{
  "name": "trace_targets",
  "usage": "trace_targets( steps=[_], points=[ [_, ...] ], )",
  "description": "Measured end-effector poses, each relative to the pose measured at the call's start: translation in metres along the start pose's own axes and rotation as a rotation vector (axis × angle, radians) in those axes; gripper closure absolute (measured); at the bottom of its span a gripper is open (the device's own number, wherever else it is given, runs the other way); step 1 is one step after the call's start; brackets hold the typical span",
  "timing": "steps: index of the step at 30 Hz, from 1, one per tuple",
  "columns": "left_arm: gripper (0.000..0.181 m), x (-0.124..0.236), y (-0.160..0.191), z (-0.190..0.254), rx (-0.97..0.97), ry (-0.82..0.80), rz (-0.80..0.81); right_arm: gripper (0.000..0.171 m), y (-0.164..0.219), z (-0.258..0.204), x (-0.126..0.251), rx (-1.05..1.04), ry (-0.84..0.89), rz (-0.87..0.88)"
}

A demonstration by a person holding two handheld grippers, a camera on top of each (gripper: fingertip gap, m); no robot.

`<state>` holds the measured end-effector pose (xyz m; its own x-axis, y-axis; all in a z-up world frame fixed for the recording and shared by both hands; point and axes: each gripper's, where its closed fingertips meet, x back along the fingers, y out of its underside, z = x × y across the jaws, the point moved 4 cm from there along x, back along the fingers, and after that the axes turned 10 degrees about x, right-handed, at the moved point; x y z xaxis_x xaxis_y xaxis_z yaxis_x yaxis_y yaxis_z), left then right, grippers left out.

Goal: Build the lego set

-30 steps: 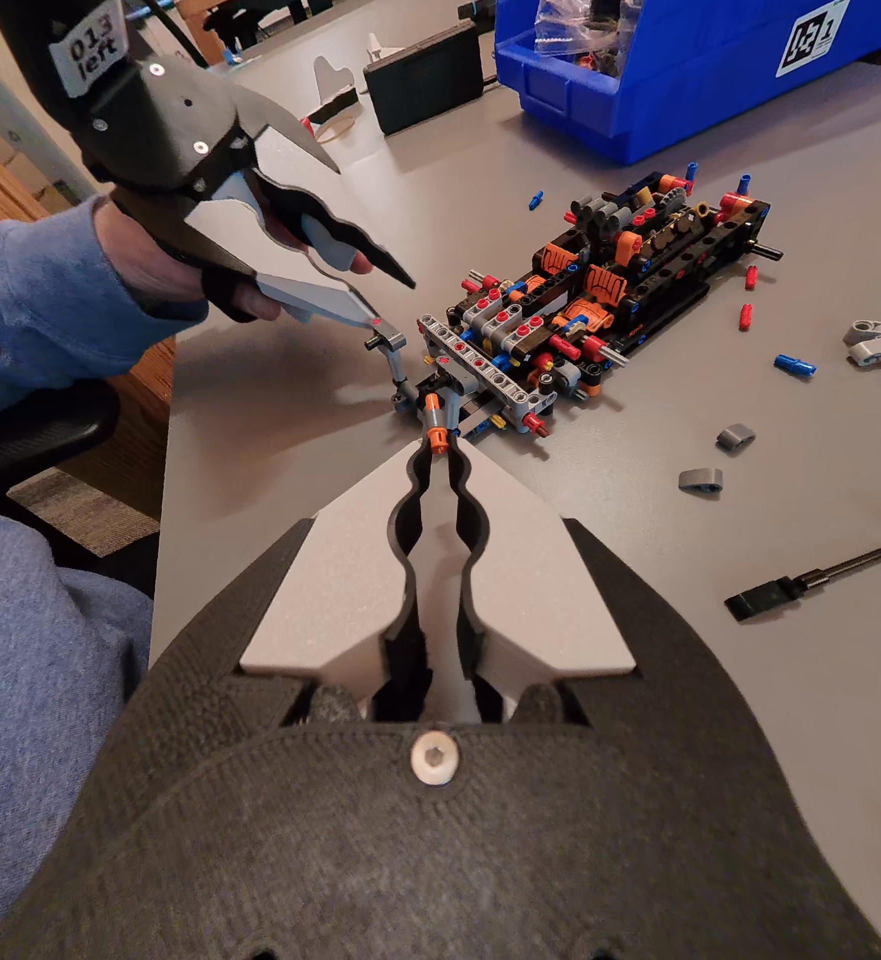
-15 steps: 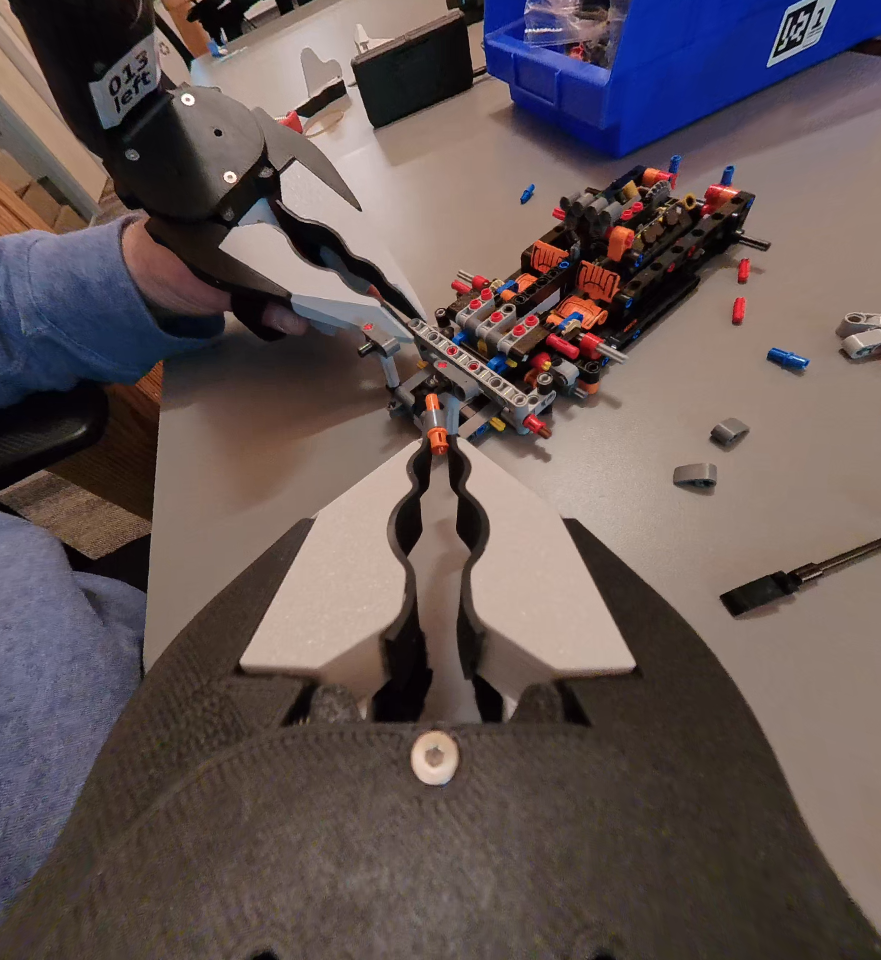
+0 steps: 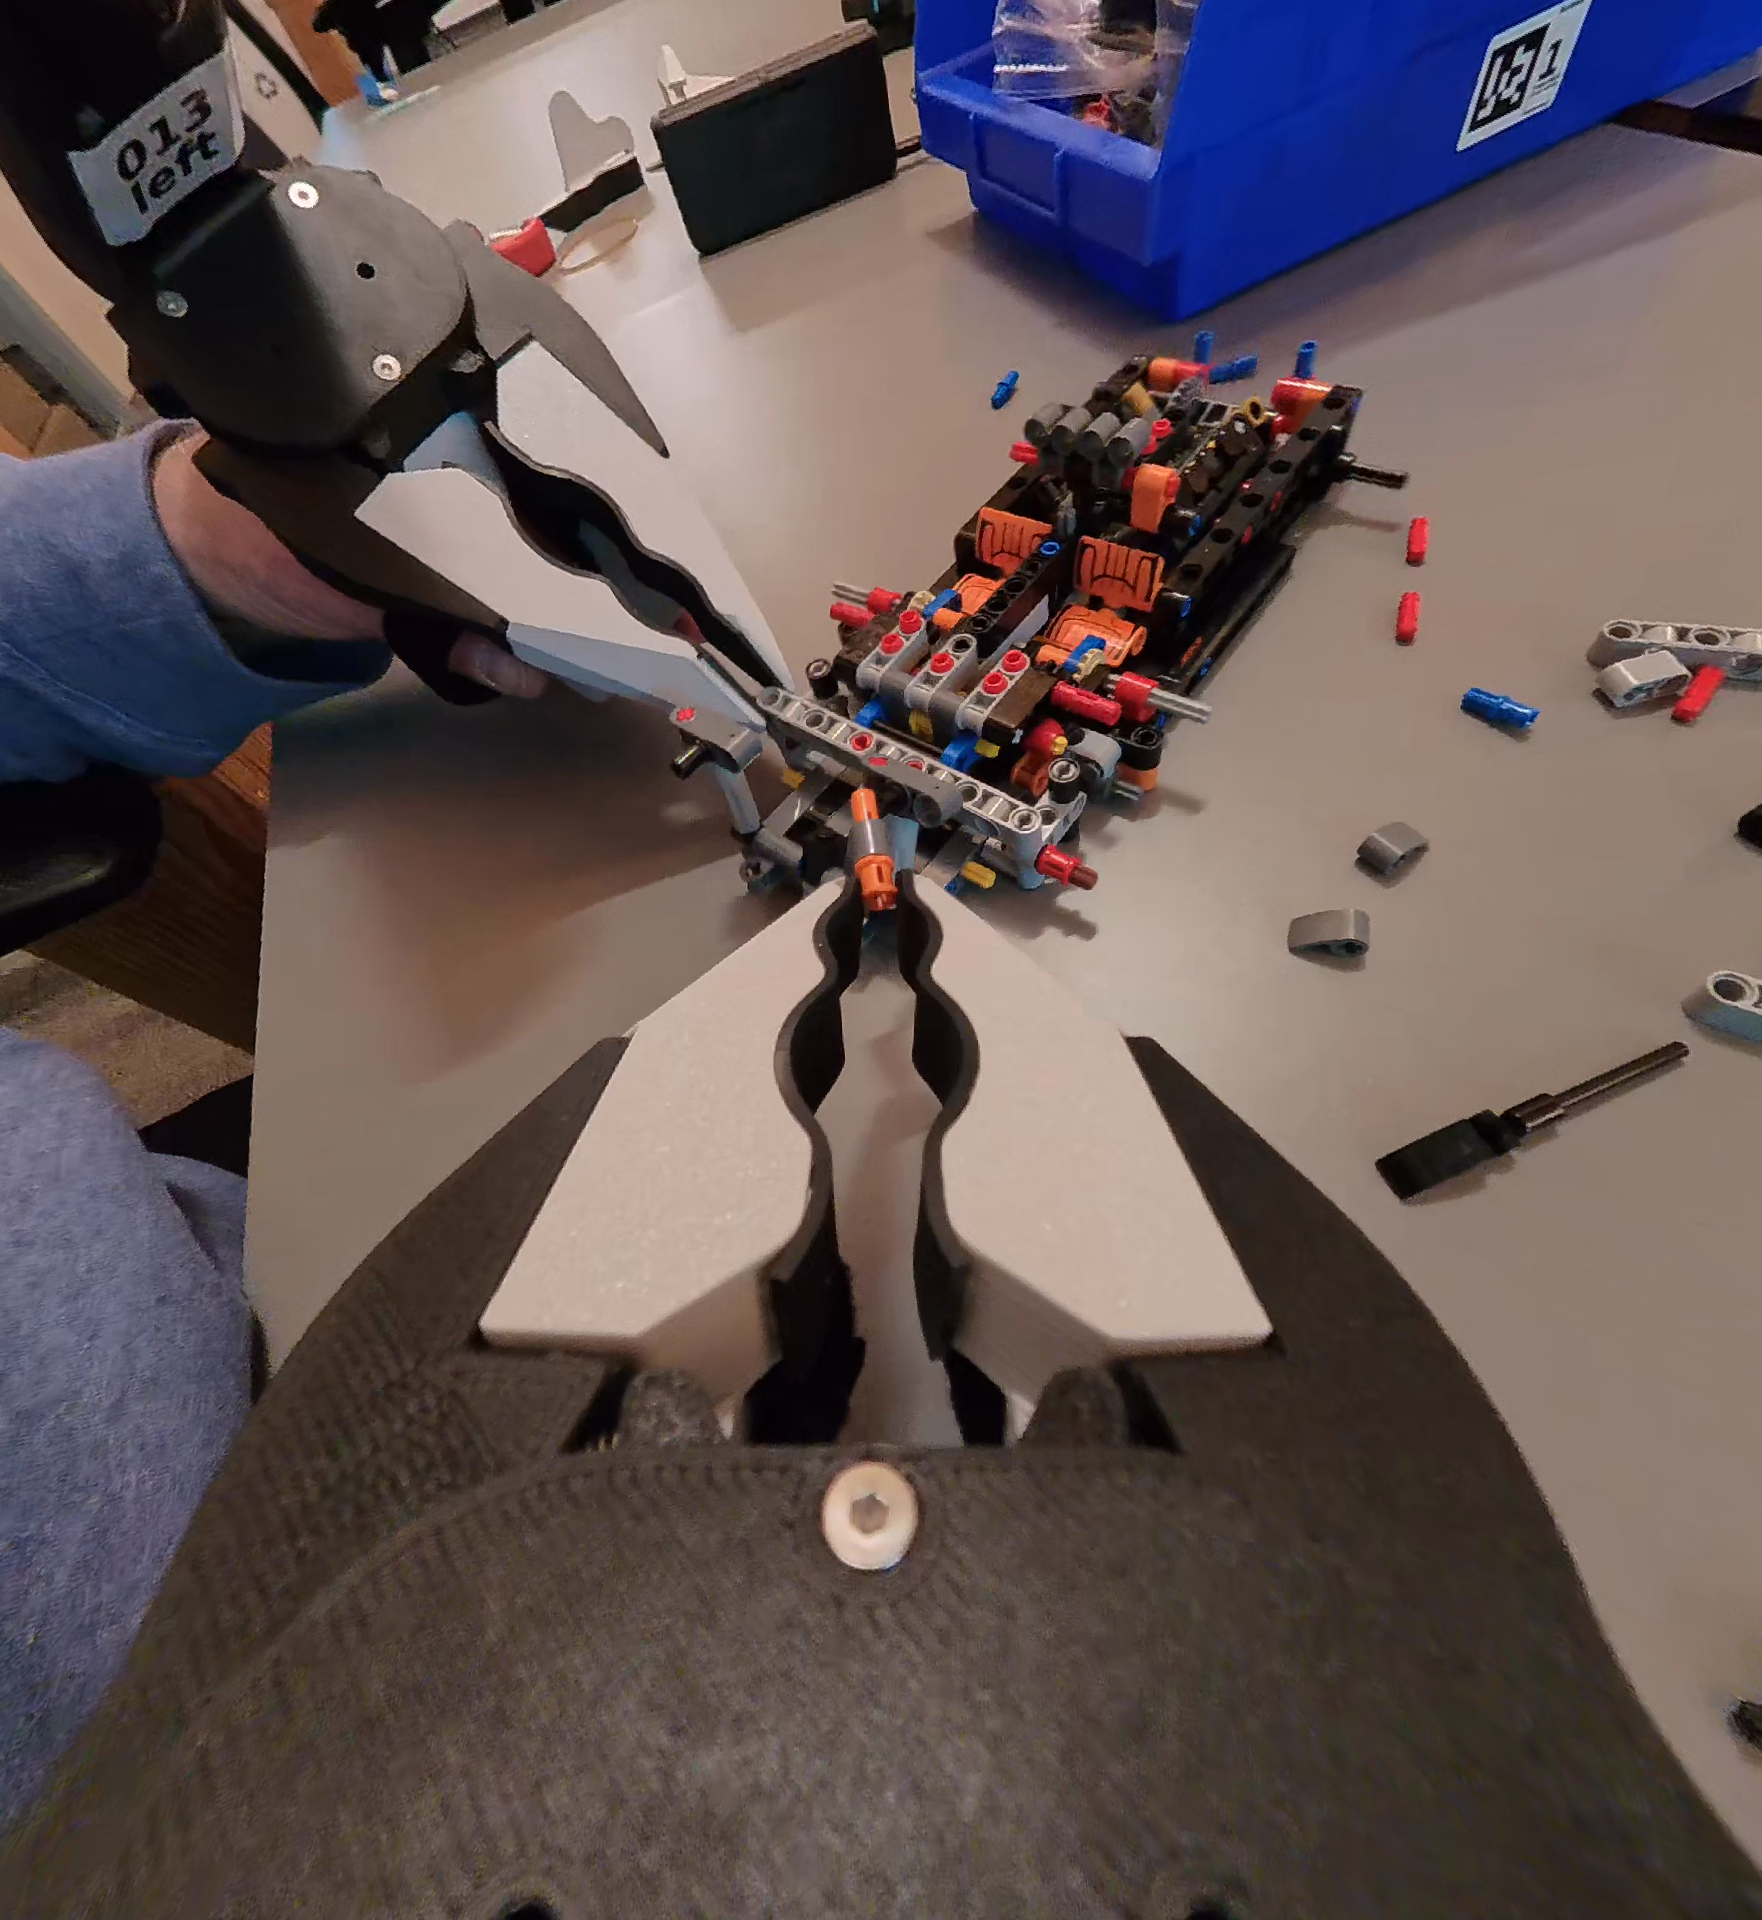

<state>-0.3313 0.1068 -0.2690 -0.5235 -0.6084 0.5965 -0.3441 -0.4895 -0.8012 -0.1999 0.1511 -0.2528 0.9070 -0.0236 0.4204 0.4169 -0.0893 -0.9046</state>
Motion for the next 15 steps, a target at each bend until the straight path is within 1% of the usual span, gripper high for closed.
trace_targets(
  steps=[4, 9, 15],
  points=[
    [0.176, -0.003, -0.001, 0.008, 0.012, 0.041, 0.002, 0.167, 0.000, 0.003, 0.003, -0.009, 0.008, 0.010],
    [0.176, -0.002, -0.002, 0.010, -0.003, 0.044, 0.003, 0.167, 0.000, 0.007, 0.006, -0.023, 0.019, 0.023],
    [0.171, 0.007, -0.009, 0.008, -0.007, 0.065, 0.049, 0.167, 0.000, 0.014, 0.008, -0.043, 0.037, 0.030]
  ],
)
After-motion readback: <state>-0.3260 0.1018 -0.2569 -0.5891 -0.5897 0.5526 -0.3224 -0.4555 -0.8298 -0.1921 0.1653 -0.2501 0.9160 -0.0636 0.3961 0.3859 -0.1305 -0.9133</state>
